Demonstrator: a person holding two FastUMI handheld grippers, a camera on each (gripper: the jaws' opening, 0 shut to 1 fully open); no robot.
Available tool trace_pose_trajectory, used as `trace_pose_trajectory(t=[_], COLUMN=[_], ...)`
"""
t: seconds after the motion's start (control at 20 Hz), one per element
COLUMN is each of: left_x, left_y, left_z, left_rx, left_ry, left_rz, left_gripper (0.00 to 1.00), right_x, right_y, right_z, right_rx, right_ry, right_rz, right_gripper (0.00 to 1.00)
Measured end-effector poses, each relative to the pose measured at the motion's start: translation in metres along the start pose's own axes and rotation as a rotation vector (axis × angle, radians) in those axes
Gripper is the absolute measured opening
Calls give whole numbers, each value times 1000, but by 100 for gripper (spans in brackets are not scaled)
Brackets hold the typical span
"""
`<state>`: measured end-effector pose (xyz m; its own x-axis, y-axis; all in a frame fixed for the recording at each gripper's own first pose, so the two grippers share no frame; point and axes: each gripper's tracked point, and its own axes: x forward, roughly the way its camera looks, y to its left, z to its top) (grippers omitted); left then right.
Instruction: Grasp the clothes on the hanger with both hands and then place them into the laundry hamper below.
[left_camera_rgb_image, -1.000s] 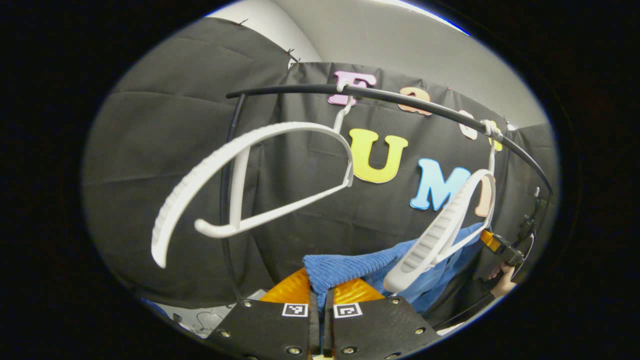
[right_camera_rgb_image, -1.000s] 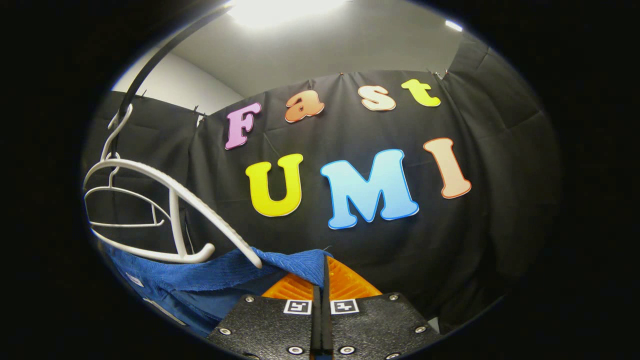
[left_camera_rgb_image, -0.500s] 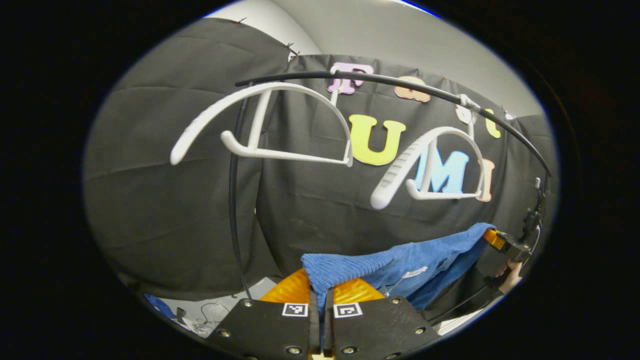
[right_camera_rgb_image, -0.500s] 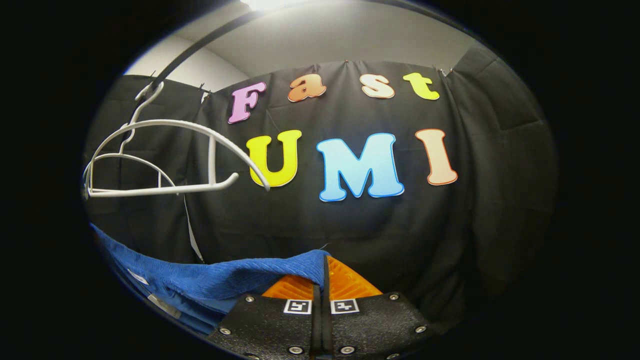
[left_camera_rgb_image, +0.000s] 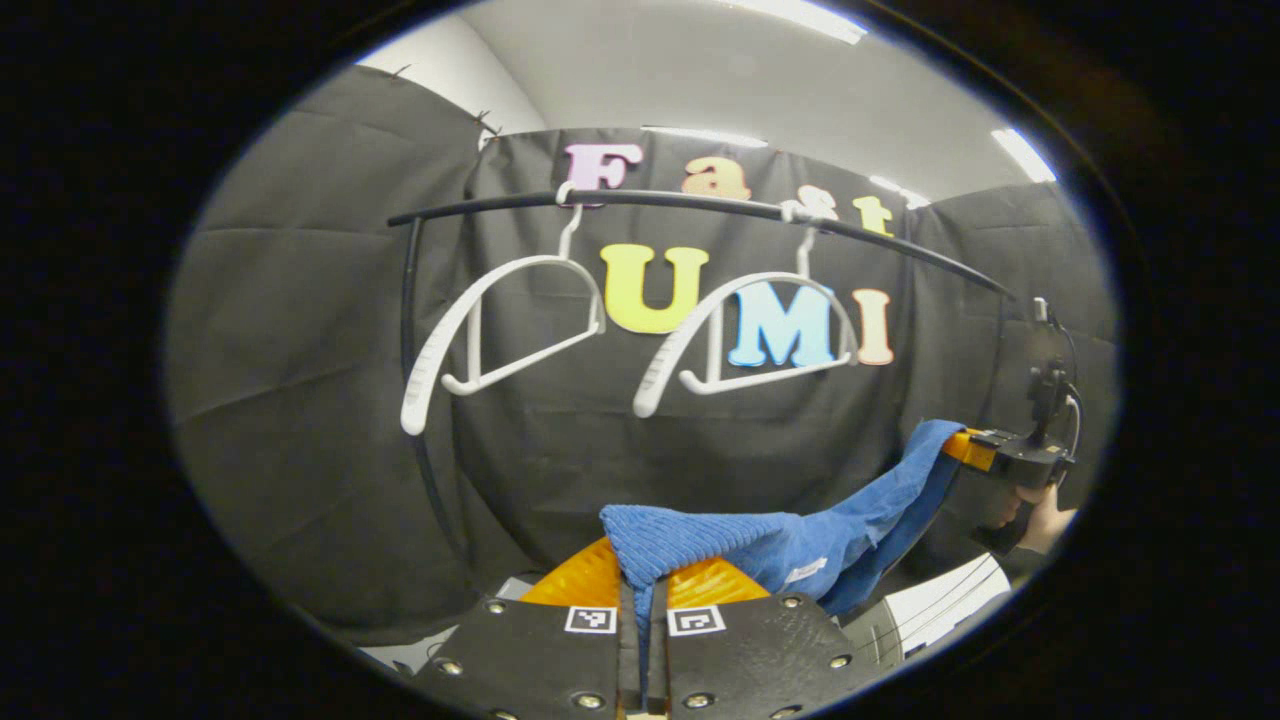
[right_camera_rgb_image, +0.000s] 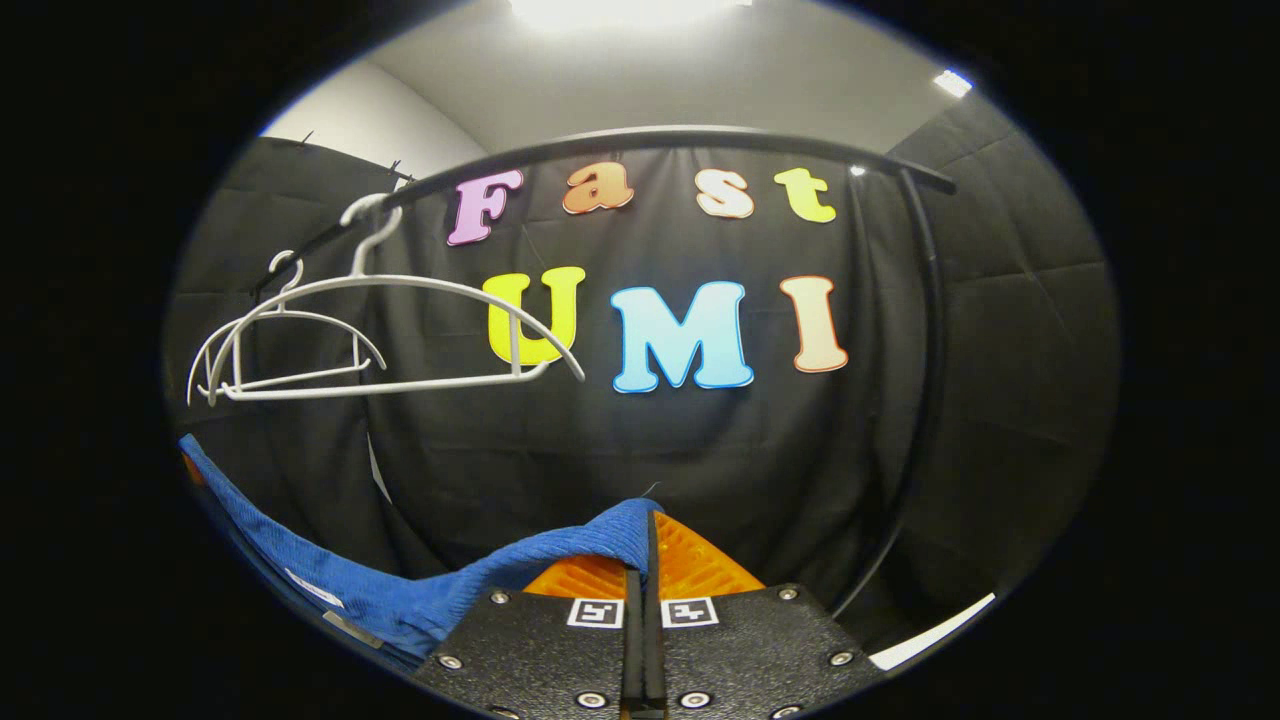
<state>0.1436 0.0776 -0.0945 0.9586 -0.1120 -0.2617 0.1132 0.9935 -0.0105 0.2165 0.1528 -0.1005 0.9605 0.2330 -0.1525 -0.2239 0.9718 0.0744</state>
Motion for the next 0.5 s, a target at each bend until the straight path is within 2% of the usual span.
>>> trace_pose_trajectory(t=[0.2, 0.4, 0.5], left_x=[-21, -16, -11], left_y=[-17, -29, -24], left_z=[-14, -22, -32], left_rx=[-10, -28, 5], left_ry=[7, 20, 46], left_rz=[-99, -202, -203], left_gripper=[5, 4, 5], right_x=[-58, -96, -107], right_y=[15, 32, 45], right_z=[2, 0, -7], right_rx=[-12, -11, 16], right_ry=[12, 19, 46], right_rz=[-55, -83, -70], right_gripper=[0, 0, 0])
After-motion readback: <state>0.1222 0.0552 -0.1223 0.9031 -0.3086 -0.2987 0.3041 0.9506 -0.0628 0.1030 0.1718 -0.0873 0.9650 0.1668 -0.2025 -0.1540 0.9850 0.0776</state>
